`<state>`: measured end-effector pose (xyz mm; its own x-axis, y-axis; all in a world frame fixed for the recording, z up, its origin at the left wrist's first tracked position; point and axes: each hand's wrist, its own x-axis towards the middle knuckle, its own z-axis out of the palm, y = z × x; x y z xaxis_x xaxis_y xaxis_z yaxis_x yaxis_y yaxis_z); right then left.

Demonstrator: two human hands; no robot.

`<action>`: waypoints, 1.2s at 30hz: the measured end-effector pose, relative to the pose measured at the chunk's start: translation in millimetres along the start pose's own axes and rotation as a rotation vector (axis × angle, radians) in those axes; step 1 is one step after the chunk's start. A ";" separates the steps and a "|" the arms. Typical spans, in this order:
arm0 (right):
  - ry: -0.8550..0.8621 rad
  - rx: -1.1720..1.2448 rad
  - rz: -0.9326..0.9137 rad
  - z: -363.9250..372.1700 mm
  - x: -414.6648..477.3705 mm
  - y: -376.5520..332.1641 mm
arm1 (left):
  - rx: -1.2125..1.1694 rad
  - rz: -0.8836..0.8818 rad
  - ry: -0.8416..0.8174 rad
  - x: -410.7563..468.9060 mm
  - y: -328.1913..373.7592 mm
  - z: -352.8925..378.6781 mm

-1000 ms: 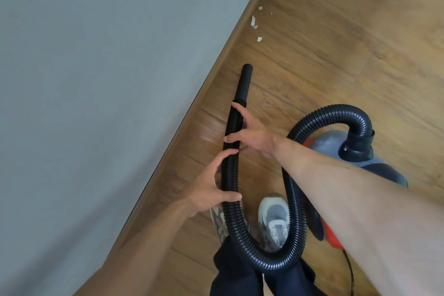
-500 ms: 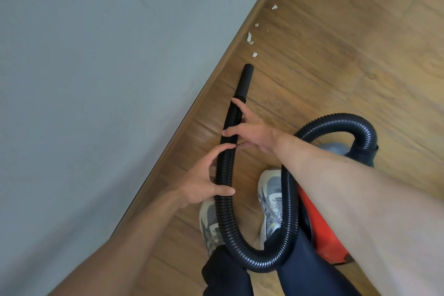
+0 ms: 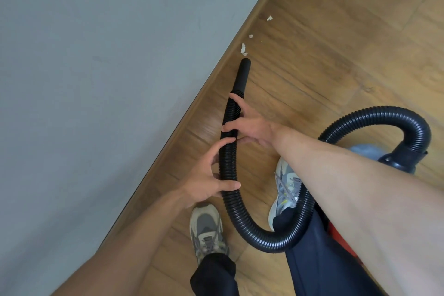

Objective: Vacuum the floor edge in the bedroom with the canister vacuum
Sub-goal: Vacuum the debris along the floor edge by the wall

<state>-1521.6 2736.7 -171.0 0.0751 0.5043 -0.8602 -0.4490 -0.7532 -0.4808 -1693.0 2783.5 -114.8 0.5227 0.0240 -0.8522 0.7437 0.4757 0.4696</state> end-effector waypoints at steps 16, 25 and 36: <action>-0.110 -0.049 0.003 -19.5 9.1 -7.4 | 0.010 -0.046 0.071 10.6 12.3 16.9; -0.112 -0.045 -0.023 -27.3 15.6 -11.3 | 0.009 -0.044 0.094 22.6 16.4 17.6; -0.114 -0.040 -0.050 -43.7 17.3 -19.9 | 0.045 0.010 0.085 36.9 24.6 19.4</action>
<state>-1472.5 2741.9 -183.8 -0.0060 0.5844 -0.8114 -0.4109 -0.7412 -0.5308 -1647.3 2779.1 -130.2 0.4941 0.1043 -0.8631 0.7577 0.4351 0.4864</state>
